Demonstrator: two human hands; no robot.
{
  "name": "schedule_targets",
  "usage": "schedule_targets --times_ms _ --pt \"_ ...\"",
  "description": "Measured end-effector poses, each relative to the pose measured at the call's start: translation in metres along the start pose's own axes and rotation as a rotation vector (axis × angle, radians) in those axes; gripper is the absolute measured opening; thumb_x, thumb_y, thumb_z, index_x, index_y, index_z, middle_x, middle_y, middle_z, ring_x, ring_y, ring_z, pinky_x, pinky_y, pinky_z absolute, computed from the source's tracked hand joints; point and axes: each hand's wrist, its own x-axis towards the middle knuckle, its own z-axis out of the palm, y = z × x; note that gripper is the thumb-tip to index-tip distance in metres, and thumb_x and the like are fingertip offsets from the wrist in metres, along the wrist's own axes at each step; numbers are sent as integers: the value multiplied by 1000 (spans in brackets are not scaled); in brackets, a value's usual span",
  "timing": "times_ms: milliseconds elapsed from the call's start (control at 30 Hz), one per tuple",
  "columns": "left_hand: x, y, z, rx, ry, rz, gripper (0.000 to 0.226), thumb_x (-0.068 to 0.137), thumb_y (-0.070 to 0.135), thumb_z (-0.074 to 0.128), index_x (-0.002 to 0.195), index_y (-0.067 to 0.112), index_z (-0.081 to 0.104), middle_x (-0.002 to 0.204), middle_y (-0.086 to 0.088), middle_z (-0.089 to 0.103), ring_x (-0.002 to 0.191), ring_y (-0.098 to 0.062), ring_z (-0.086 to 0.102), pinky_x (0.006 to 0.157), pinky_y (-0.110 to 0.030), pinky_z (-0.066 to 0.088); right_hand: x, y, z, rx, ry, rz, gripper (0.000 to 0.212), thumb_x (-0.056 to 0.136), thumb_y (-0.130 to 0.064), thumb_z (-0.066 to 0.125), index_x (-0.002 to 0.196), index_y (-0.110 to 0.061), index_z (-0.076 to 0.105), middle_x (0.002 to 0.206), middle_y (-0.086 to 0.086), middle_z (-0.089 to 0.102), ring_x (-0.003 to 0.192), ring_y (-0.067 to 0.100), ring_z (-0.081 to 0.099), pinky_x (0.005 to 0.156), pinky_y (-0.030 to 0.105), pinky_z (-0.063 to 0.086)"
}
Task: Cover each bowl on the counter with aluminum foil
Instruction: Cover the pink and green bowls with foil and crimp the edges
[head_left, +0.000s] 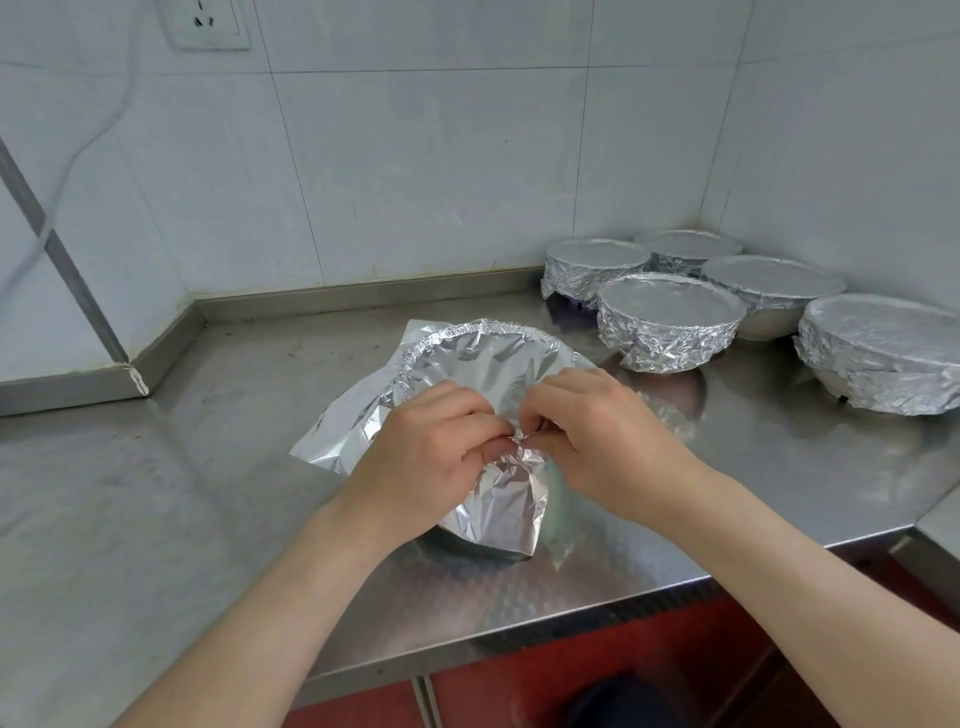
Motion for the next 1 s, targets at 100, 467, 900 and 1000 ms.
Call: schedule_targets --times_ms 100,467,900,1000 --pt "-1 -1 0 25 55 -4 14 87 15 63 83 6 74 78 -1 64 72 -18 55 66 -26 45 2 -1 6 -76 20 -51 11 68 -3 59 74 -12 56 67 -1 55 62 25 51 65 34 39" --pt "-9 -2 -26 -251 24 -284 18 80 35 67 78 22 78 81 12 65 77 -10 60 67 -24 46 0 1 -13 460 -83 223 23 94 -31 60 96 -12 75 87 -4 71 81 6 63 74 18 48" --pt "4 12 -19 -339 -86 -420 24 68 57 73 85 41 74 79 15 66 74 -8 62 63 -16 43 4 2 -25 361 -262 142 16 76 -16 80 91 -21 77 88 -5 66 81 8 59 73 20 45" --pt "10 14 -18 -310 -94 -453 25 64 56 77 71 32 77 75 14 66 73 -9 63 64 -19 46 5 1 -21 261 -231 124 13 77 -17 79 90 -20 76 86 -4 64 84 8 56 77 26 45"
